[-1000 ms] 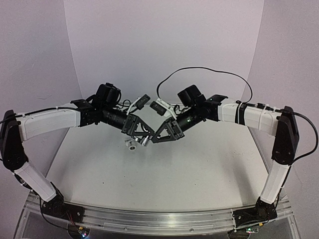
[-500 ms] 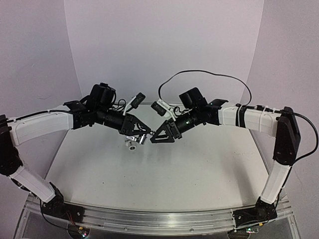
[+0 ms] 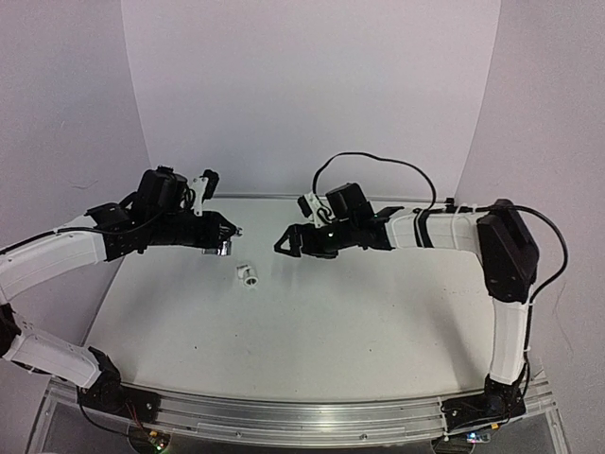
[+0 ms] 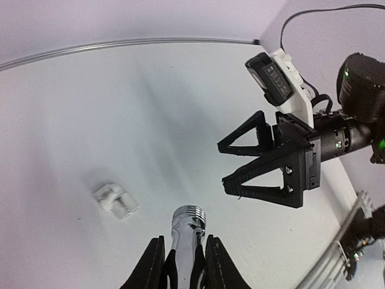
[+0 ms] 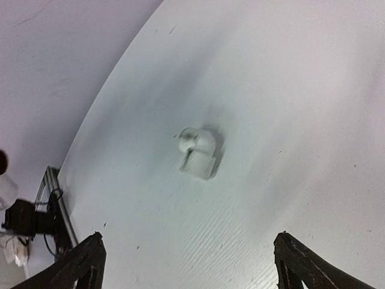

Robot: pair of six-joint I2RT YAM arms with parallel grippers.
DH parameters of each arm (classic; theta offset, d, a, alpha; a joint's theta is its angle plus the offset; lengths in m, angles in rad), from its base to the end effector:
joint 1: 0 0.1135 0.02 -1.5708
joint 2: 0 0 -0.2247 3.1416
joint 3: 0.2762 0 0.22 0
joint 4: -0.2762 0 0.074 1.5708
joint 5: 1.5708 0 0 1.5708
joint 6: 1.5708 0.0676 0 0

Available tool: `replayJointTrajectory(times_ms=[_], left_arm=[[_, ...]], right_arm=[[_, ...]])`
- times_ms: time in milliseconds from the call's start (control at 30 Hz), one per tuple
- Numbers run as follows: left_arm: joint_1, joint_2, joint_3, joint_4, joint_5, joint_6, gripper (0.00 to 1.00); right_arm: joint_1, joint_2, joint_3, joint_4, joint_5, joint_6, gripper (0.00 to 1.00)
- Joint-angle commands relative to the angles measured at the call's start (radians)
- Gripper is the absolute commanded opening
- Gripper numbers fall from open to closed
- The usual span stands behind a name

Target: Install the water faucets

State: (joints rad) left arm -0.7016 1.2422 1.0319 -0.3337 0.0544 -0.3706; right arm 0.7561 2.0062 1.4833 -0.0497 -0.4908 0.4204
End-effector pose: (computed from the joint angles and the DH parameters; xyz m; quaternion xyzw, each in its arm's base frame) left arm 0.2177 -0.1887 0.2674 0.1566 0.8567 -0.2711 0.4100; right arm 0.2986 0.3253 0.1911 -0.2569 0.8203 0.4351 0.2679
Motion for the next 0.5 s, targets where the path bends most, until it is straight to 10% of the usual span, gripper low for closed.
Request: replayJointTrajectory(times_ms=[0,467], left_arm=[[0.008,-0.073,-0.011,-0.059,-0.291,-0.082,0.00],[0.016,-0.251,-0.137,-0.086,-0.388,-0.110,0.00]], right_arm=[[0.034,0.147,0.149,0.040,0.104,0.141,0.97],[0.116,0.517,0.579,-0.096,0.207,-0.006,0.89]])
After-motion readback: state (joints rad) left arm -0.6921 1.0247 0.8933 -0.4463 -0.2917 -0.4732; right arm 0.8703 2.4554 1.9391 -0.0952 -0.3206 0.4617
